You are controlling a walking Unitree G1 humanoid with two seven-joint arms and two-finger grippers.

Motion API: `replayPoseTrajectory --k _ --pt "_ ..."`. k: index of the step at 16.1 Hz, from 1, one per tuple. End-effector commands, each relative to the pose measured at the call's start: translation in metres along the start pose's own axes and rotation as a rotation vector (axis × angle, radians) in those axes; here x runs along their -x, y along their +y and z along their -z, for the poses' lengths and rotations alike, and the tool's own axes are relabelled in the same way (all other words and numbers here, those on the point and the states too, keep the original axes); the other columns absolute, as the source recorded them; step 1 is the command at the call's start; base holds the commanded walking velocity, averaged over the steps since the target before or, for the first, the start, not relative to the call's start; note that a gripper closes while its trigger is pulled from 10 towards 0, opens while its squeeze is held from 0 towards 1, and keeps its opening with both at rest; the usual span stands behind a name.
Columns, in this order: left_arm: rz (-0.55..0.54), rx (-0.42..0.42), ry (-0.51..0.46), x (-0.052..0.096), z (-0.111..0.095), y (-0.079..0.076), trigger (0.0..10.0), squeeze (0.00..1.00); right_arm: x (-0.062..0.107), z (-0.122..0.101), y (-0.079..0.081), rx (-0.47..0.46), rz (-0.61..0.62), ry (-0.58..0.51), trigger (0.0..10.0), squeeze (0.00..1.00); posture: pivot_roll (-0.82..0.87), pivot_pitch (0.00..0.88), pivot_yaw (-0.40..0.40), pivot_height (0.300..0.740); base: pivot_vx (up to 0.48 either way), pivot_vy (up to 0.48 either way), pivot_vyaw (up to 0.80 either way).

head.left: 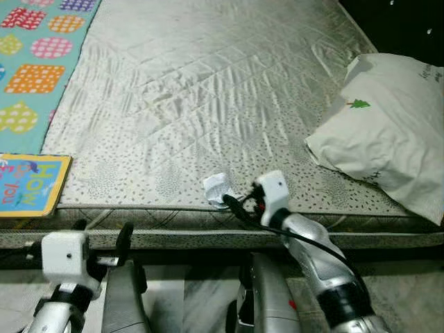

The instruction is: Clean up the room

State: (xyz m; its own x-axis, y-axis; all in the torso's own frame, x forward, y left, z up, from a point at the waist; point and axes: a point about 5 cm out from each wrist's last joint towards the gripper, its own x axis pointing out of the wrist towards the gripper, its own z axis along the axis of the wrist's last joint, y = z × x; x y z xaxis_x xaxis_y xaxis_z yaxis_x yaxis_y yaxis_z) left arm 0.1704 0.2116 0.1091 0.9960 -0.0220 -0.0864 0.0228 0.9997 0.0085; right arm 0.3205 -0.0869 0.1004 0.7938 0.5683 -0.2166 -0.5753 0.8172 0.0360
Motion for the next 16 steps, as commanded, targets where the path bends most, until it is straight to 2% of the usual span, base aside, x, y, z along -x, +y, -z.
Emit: replayPoseTrajectory --k 1,2,4,5,9,12,16 --pt "0.021 0.002 0.007 0.009 0.0 -0.003 10.0 0.0 -0.003 0.009 0.004 0.01 -0.016 0.037 10.0 0.0 0.14 0.247 -0.165 0.555 0.0 0.0 0.0" --pt "0.043 0.01 0.032 0.018 0.0 -0.005 10.0 0.0 -0.01 0.008 0.011 0.066 -0.052 0.033 10.0 0.0 0.16 0.262 -0.171 0.555 0.0 0.0 0.0" --pt "0.08 0.015 0.04 0.023 -0.002 -0.009 10.0 0.0 -0.015 0.008 0.015 0.067 -0.061 0.032 10.0 0.0 0.18 0.284 -0.175 0.555 0.0 0.0 0.0" --pt "0.1 0.048 0.062 0.027 -0.002 -0.012 10.0 0.0 -0.023 0.009 0.018 0.087 -0.063 0.039 10.0 0.0 0.19 0.295 -0.173 0.555 0.0 0.0 0.0" --pt "0.144 0.045 0.079 0.028 -0.003 -0.019 10.0 0.0 -0.037 0.0 0.019 0.154 0.007 0.007 10.0 0.0 0.2 0.309 -0.161 0.555 0.0 0.0 0.0" --pt "0.143 0.042 0.072 0.024 -0.007 -0.018 10.0 0.0 -0.043 -0.006 0.012 0.254 0.067 0.013 10.0 0.0 0.2 0.313 -0.163 0.555 0.0 0.0 0.0" --pt "0.141 0.05 0.076 0.023 -0.005 -0.021 10.0 0.0 -0.038 0.0 -0.017 0.44 0.158 0.133 10.0 0.0 0.18 0.308 -0.176 0.555 0.0 0.0 0.0"
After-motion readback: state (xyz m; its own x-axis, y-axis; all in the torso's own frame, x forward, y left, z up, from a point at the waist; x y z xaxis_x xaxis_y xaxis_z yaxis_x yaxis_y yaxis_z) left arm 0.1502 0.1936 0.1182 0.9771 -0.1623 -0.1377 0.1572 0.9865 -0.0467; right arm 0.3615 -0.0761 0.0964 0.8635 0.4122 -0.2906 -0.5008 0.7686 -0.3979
